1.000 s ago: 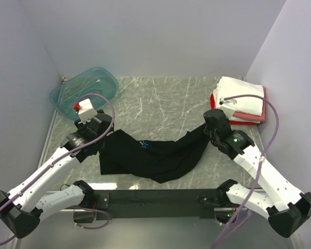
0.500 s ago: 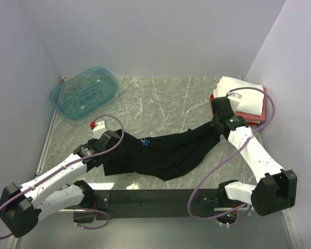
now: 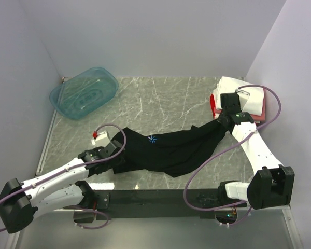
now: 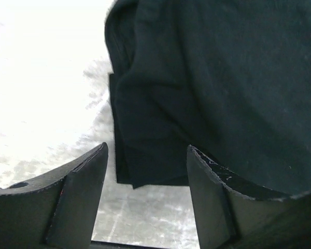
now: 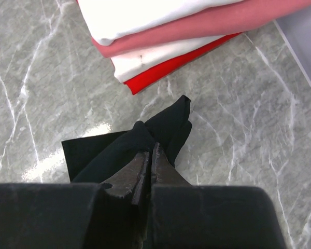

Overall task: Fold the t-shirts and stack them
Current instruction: Flatten the tshirt out

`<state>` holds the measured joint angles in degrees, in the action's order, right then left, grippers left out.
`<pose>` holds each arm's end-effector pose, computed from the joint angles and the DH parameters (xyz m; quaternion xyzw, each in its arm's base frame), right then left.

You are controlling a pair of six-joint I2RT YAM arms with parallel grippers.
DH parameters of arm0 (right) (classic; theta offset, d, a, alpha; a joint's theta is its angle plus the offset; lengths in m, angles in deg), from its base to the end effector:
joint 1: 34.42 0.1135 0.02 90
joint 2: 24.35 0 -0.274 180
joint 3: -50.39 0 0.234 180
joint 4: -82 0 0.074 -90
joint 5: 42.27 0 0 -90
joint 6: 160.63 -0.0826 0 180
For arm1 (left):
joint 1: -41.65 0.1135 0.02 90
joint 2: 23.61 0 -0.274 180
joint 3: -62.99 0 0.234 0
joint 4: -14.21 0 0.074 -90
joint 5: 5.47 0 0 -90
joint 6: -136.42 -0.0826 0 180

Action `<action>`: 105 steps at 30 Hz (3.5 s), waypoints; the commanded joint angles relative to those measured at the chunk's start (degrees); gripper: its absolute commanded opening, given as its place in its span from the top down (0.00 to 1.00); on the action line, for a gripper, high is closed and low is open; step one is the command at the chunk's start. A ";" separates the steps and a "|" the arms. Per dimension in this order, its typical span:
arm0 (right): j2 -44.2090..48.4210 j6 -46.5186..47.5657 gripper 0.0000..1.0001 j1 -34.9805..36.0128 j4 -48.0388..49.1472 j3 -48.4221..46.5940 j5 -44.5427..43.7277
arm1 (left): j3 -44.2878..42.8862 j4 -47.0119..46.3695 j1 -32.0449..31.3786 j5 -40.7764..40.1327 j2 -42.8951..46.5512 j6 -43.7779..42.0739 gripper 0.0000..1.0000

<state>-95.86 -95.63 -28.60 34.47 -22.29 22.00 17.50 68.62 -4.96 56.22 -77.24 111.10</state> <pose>0.2717 -0.0083 0.2707 0.2324 0.8786 -0.1030 0.4043 0.1362 -0.0870 0.1708 -0.2052 0.9212 -0.0559 0.3259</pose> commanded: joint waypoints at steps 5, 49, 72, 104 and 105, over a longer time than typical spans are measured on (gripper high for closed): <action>1.01 1.18 1.00 -0.90 3.57 -0.80 1.21 | 3.56 -4.56 -1.47 4.31 0.63 3.52 0.35; 23.42 3.90 1.00 -0.29 -8.90 -12.83 6.58 | -43.63 0.01 9.69 -4.82 13.63 -21.62 0.99; 3.83 2.84 1.00 -0.46 2.34 -1.24 8.51 | -10.94 -18.99 27.80 6.79 -16.51 -21.36 0.28; 3.65 4.34 1.00 -1.08 7.00 3.24 12.90 | 6.46 -14.16 35.98 6.88 0.97 -4.31 0.39; 3.48 4.34 1.00 -1.17 7.09 3.16 13.08 | 6.38 -13.54 35.98 6.26 1.59 -3.70 0.39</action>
<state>-93.26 -91.96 -29.23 38.95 -19.17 34.37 24.26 52.45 30.82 64.94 -77.65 104.46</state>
